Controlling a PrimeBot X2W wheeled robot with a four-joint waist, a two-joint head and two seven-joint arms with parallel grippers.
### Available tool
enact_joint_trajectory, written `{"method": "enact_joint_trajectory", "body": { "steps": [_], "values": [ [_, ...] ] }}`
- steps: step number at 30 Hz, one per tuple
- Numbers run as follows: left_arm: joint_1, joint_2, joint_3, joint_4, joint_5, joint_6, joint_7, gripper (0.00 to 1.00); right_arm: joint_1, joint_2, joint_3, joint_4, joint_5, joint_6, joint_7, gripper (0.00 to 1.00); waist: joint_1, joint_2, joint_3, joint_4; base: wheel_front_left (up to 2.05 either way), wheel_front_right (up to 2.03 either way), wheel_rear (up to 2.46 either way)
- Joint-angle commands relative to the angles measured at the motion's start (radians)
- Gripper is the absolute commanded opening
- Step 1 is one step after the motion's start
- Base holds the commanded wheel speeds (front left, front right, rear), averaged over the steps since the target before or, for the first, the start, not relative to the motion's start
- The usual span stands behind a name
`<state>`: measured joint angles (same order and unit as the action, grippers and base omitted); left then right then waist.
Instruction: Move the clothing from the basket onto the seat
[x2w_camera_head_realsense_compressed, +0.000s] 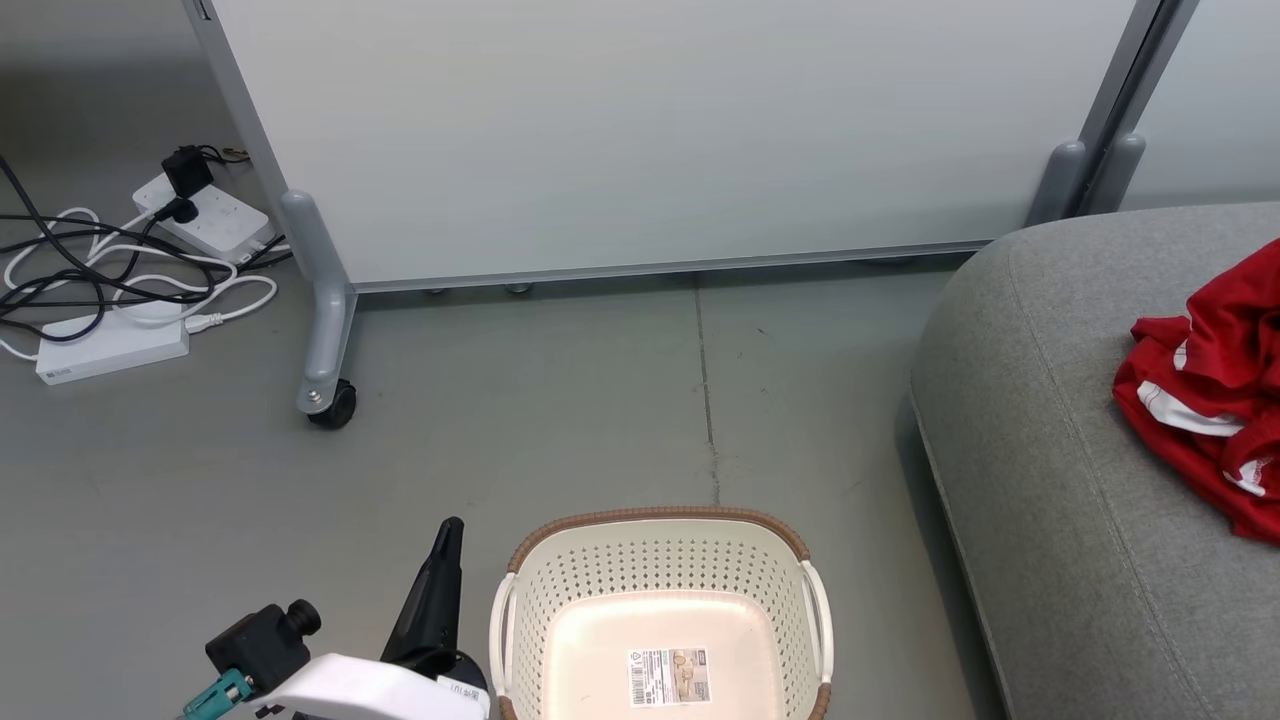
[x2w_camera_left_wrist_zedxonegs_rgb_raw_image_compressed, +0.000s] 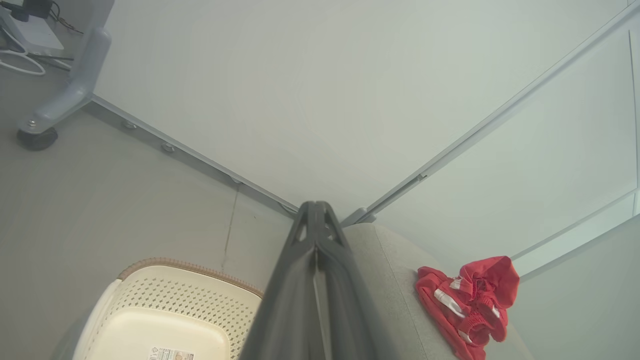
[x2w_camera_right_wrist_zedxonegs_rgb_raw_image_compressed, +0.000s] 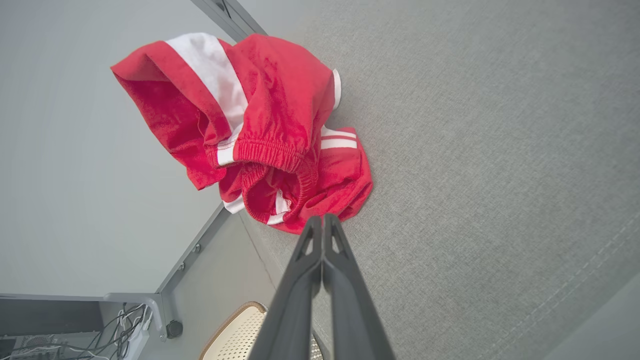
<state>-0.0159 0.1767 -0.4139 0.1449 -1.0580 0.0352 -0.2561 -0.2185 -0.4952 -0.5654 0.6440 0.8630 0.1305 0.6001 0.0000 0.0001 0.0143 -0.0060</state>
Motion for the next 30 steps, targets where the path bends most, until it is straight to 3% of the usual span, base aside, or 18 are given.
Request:
{"method": "enact_joint_trajectory", "body": {
  "steps": [1, 30],
  "values": [
    [-0.032, 0.003, -0.002, -0.008, -0.021, -0.008, -0.003, 0.00, -0.032, -0.037, -0.022, 0.010, 0.025, 0.000, 0.020, 0.00, 0.0000, -0.0001, 0.000, 0.000, 0.00, 0.00, 0.00],
    [-0.078, -0.057, -0.073, 0.004, -0.310, -0.083, -0.005, 0.00, -0.154, -0.255, -0.253, 0.278, 0.334, 0.000, 0.346, 0.00, 0.0000, -0.0001, 0.018, 0.006, 0.00, 0.00, 0.00]
  ]
}}
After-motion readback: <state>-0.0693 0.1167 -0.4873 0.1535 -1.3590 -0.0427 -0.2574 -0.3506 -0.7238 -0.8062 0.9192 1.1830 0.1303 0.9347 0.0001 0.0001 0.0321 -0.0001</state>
